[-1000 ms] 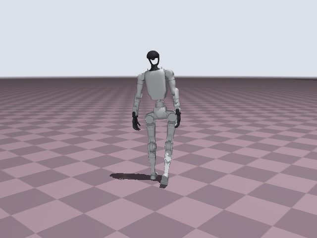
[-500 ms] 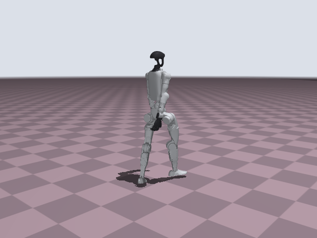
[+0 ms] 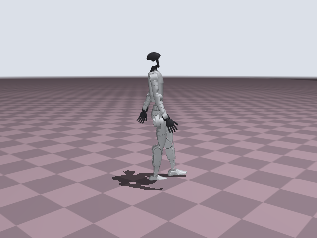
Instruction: Walk run
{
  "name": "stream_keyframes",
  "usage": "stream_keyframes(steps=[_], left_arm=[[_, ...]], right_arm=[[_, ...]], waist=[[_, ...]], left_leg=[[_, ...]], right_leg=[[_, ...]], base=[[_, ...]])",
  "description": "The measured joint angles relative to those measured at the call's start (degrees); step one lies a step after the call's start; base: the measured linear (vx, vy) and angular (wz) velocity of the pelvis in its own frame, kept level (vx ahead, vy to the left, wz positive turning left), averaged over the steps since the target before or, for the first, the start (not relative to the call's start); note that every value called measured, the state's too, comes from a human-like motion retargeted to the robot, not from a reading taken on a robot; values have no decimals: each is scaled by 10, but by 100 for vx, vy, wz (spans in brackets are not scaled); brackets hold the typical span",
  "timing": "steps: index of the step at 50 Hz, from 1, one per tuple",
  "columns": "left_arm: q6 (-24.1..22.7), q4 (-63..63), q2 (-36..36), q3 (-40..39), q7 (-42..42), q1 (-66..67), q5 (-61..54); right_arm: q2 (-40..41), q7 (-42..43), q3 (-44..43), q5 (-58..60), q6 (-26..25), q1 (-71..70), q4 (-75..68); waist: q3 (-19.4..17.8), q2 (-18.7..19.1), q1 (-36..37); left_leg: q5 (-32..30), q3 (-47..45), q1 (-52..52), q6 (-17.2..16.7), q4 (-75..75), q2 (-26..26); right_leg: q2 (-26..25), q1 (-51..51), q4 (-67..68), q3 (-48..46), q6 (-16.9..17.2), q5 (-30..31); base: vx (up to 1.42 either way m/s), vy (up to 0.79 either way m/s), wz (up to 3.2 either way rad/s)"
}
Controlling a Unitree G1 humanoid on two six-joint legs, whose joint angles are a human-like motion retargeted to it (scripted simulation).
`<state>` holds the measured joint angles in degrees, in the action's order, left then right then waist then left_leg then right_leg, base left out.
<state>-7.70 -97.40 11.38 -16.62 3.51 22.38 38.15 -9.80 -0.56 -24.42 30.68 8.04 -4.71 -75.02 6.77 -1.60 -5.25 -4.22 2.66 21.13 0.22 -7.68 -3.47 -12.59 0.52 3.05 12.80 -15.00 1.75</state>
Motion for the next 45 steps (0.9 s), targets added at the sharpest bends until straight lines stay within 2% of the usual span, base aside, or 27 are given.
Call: stream_keyframes(steps=[2,3,4,7,8,10,12,13,15,17,18,20,24,28,32,33,36,38,40,43,45], left_arm=[[6,0,0,1,-1,2,17],[7,0,1,1,-4,1,28],[8,0,3,2,-6,-2,36],[11,2,11,2,-13,-11,44],[13,6,12,-3,-15,-10,41],[18,13,13,-17,-14,-15,19],[12,14,13,-23,-3,-32,-25],[6,13,14,-20,6,-44,-52],[-3,11,16,-3,18,-69,-101],[5,9,20,13,17,-107,-126],[12,9,16,18,15,-130,-125],[23,21,14,23,13,-172,-106],[12,79,23,34,9,-231,-84],[-13,135,35,35,6,-272,-95],[-26,155,45,25,13,-312,-120],[-26,156,47,21,19,-321,-126],[-27,159,45,17,43,-336,-136],[-32,159,37,24,52,-337,-135],[-43,158,26,33,52,-329,-127],[-58,147,5,55,48,-296,-98],[-65,132,-7,79,43,-266,-82]], right_arm=[[-1,-2,0,-21,0,-3,-6],[-1,-5,-1,-31,0,-1,-10],[0,-7,-3,-38,0,3,-16],[8,-14,-11,-40,-2,25,-45],[12,-16,-12,-33,-5,37,-60],[23,-18,-10,-13,-20,57,-95],[28,-14,10,-5,-38,67,-137],[28,-11,19,0,-43,70,-158],[27,-13,28,23,-42,83,-189],[26,-33,35,51,-40,101,-199],[22,-44,35,63,-44,110,-198],[19,-51,33,79,-55,126,-195],[22,-33,20,79,-45,159,-196],[21,-46,5,52,-43,185,-204],[20,-55,-18,23,-43,197,-222],[21,-57,-23,18,-44,199,-223],[24,-66,-36,11,-47,205,-224],[27,-75,-46,14,-50,207,-224],[29,-81,-55,22,-50,208,-224],[25,-84,-52,24,-48,203,-224],[21,-79,-51,27,-44,195,-224]], waist=[[-12,6,14],[-20,11,22],[-24,12,24],[-20,5,25],[-17,-4,34],[-11,-18,24],[-11,-23,6],[-9,-20,-9],[-5,-4,-30],[-2,17,-18],[-4,27,-15],[-10,42,-21],[-21,58,-65],[-24,56,-91],[-31,52,-106],[-31,56,-107],[-23,74,-105],[-21,89,-123],[-19,100,-144],[-9,104,-148],[-1,91,-151]], left_leg=[[4,70,5,-37,38,-23],[-3,76,4,-73,51,-20],[-17,87,0,-80,57,-23],[-50,91,-21,-44,40,-32],[-37,63,-23,-25,28,-28],[-13,44,-36,-17,10,-21],[8,26,-47,-22,1,-11],[17,23,-55,-20,2,-5],[30,11,-74,-14,14,17],[52,-31,-85,-31,9,70],[57,-52,-97,-20,13,68],[68,-82,-118,-11,20,72],[86,-115,-153,-14,24,84],[109,-165,-193,-19,29,72],[129,-195,-245,-35,42,54],[131,-212,-259,-41,48,56],[125,-253,-282,-67,54,69],[102,-242,-288,-81,42,81],[60,-225,-293,-101,24,94],[-74,-219,-301,-132,-22,111],[-180,-189,-286,-134,-92,113]], right_leg=[[-11,-25,5,29,0,-5],[-19,-38,9,39,0,-7],[-22,-49,14,41,0,-8],[-26,-68,34,25,0,7],[-29,-75,48,30,0,23],[-34,-78,79,15,20,83],[-24,-59,133,-8,106,164],[-24,-42,167,-19,166,192],[-22,-4,237,-73,294,212],[-19,36,293,-150,300,229],[-4,59,333,-144,299,202],[22,107,383,-163,266,153],[65,181,358,-195,217,98],[106,223,219,-189,180,74],[167,235,55,-265,155,68],[168,241,24,-281,147,63],[148,247,-29,-310,94,64],[144,239,-21,-323,73,68],[146,232,-6,-337,76,79],[140,213,26,-325,68,49],[139,189,28,-305,50,27]], base=[[64,-7,-170],[70,-4,-155],[63,-4,-125],[70,-19,-98],[88,-37,-133],[70,-38,-113],[54,-28,-90],[50,-26,-79],[39,-29,-118],[39,-29,-215],[38,14,-184],[32,15,-131],[34,-14,-78],[38,-18,-110],[43,-19,-105],[53,-27,-110],[50,-24,-101],[72,-40,6],[65,-38,28],[80,-45,-27],[85,-49,-48]])
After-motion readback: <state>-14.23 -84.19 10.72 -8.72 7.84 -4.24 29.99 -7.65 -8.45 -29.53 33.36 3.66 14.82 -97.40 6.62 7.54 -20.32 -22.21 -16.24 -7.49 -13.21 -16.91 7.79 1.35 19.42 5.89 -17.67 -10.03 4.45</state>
